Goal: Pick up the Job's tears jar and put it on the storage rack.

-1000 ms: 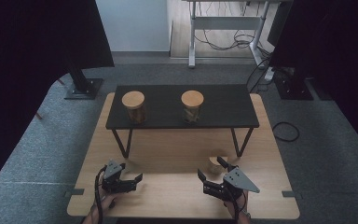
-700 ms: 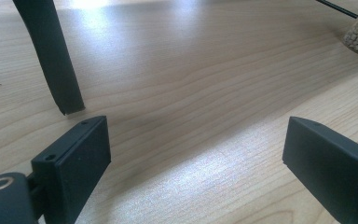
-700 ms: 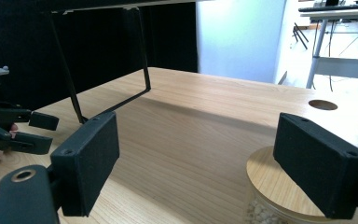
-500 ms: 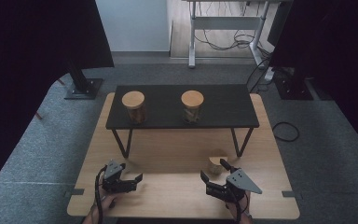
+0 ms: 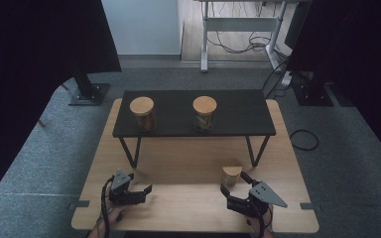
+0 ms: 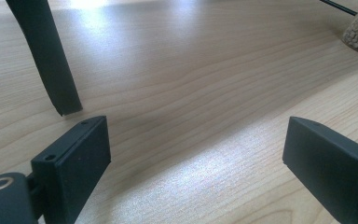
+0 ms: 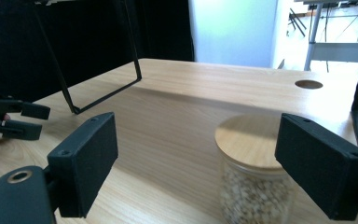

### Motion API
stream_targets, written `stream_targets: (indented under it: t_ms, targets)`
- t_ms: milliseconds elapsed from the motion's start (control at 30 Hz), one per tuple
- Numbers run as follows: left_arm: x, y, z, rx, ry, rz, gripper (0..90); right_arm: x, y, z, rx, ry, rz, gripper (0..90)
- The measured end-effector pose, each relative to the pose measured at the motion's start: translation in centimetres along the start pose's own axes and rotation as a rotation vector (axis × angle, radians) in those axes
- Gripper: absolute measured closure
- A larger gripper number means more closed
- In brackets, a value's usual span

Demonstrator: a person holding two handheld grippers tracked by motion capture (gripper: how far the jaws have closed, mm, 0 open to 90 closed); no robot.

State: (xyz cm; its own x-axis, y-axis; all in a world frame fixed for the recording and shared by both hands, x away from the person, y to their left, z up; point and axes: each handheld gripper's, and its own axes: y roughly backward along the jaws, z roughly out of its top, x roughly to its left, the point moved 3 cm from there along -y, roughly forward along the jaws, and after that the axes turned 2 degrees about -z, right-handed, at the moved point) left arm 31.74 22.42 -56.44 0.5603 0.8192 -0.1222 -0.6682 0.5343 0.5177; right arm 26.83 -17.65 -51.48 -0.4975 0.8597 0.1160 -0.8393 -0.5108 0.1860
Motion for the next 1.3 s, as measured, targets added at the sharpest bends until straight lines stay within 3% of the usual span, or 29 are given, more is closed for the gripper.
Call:
stream_targets:
  t_ms: [533, 1300]
  targets:
    - [0.0, -0.1, 0.0, 0.009, -0.001, -0.011, 7.0, -2.7, 0.6, -1.3, 0.046, -0.031, -0.016, 9.6]
    - [0.0, -0.1, 0.0, 0.009, -0.003, -0.006, 7.0, -3.2, -0.8, -2.4, 0.118, -0.012, -0.045, 8.6]
